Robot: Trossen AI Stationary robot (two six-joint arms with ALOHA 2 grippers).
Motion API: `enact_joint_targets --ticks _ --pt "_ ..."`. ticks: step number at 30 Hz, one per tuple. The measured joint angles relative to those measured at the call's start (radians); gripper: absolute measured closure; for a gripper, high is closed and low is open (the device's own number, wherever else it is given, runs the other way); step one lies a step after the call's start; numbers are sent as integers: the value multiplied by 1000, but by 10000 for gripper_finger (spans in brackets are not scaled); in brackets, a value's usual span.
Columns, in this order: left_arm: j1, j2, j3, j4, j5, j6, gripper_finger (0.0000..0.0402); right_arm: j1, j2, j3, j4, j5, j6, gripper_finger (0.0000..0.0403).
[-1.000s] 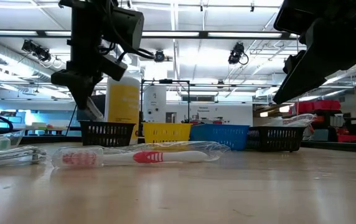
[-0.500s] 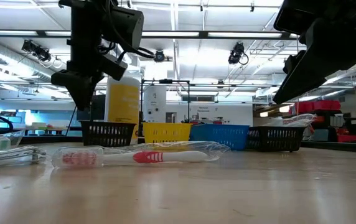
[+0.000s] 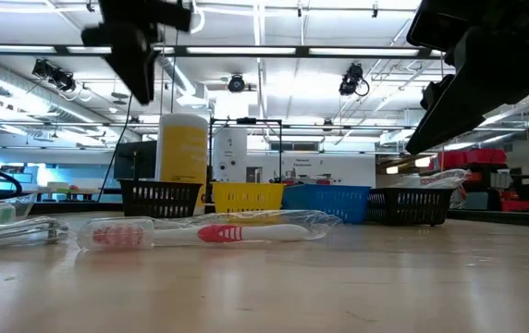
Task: Pick & Place Travel size toiletries
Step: Put the silver nail cutter into the blue basket
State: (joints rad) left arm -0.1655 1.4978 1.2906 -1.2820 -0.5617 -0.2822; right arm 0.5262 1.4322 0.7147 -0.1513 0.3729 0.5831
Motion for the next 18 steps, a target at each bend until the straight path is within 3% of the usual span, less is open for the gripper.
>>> enact_joint_targets --ticks 9,18 --pt "-162 -87 14 107 -4 -127 259 0 0 0 -1 -10 -72 201" --pt "-296 -61 14 340 -3 -126 271 39 0 0 60 -193 -91 213"
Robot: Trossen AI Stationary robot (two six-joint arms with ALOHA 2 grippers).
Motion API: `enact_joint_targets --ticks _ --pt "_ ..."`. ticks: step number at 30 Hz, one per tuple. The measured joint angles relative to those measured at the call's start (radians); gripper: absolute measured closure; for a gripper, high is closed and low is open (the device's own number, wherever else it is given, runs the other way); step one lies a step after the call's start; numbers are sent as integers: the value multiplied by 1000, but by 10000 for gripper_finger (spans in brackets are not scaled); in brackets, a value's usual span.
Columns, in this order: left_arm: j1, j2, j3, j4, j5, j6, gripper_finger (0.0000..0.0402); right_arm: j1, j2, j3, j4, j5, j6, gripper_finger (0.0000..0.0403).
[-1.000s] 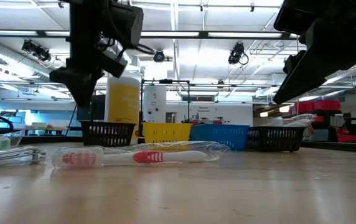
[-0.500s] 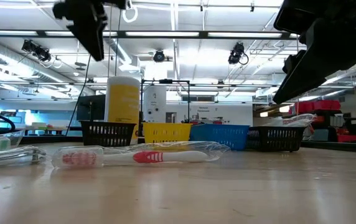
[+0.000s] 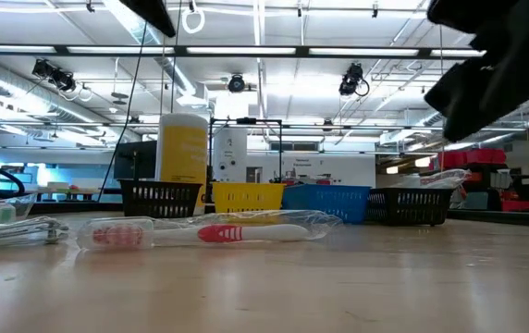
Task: Pick & Place Travel size toiletries
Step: Put the silver nail cutter into the blue basket
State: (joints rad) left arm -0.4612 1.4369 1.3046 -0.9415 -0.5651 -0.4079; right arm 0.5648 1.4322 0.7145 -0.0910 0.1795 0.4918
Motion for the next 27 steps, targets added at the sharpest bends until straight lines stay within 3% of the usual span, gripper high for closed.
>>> enact_joint_targets --ticks 9,18,27 --pt "-44 40 0 99 2 12 273 121 0 1 -43 -33 84 214" --pt "-40 89 0 131 10 56 273 170 2 0 -125 -34 200 214" --pt "-41 140 -2 175 24 41 273 190 102 0 -113 2 226 214"
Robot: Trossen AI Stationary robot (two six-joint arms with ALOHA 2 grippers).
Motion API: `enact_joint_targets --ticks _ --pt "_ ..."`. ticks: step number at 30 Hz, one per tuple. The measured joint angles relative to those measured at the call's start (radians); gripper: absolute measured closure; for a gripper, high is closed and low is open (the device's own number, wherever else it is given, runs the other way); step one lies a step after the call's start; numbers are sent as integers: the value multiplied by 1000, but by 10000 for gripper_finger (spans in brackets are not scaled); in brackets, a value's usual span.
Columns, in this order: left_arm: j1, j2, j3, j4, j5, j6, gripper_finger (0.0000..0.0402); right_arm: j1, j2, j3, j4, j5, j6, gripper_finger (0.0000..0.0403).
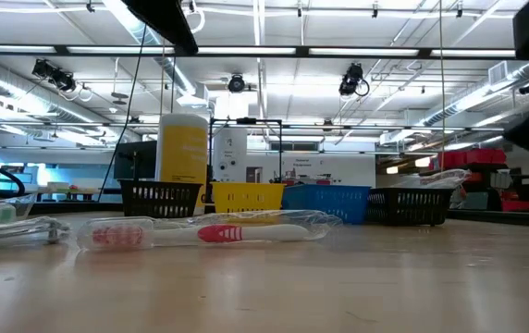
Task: Pick & Place Travel size toiletries
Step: Put the silver nail cutter into the blue basket
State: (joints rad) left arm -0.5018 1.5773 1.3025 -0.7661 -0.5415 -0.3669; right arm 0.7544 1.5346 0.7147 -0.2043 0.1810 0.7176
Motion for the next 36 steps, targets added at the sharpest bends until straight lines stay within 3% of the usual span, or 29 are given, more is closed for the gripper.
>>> enact_joint_targets --ticks 8,23,36 --pt "-3 69 -1 79 9 -74 273 0 39 0 -18 6 5 214" --pt "0 173 -10 163 39 -105 273 13 -1 0 -10 28 -26 214" --pt "0 177 -12 287 47 -24 274 13 -1 0 -9 27 -26 214"
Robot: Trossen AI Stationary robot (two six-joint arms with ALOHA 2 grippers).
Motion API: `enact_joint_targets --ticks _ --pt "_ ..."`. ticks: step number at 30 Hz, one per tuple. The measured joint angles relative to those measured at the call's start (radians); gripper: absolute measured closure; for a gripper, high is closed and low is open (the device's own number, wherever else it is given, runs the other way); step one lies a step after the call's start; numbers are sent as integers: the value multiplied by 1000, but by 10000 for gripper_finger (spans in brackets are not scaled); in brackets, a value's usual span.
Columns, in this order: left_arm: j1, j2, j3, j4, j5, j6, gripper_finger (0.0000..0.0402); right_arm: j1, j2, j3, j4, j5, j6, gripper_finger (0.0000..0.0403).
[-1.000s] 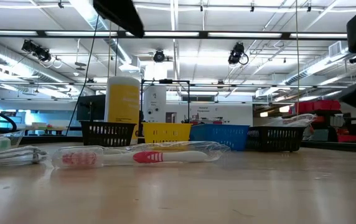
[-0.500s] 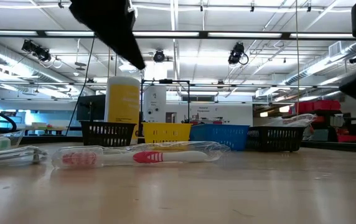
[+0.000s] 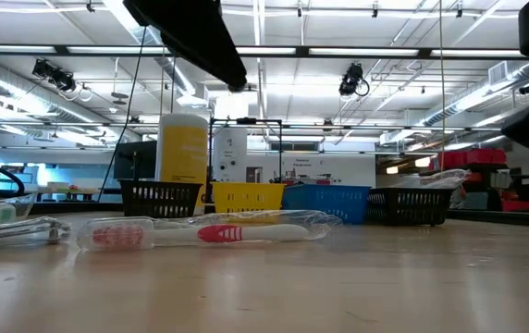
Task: Pick & Place Travel size toiletries
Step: Put the silver nail cutter into the blue basket
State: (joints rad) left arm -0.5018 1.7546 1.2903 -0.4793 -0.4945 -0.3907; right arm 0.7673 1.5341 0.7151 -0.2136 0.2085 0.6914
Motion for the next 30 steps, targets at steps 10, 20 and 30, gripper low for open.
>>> enact_joint_targets --ticks 10,20,30 --pt "1 0 -22 22 -10 1 274 -13 0 0 119 316 -218 214" --pt "61 0 -130 27 -49 -207 274 -100 0 0 267 489 -300 214" --pt "141 0 -278 40 -8 -418 274 -141 0 0 267 488 -302 214"
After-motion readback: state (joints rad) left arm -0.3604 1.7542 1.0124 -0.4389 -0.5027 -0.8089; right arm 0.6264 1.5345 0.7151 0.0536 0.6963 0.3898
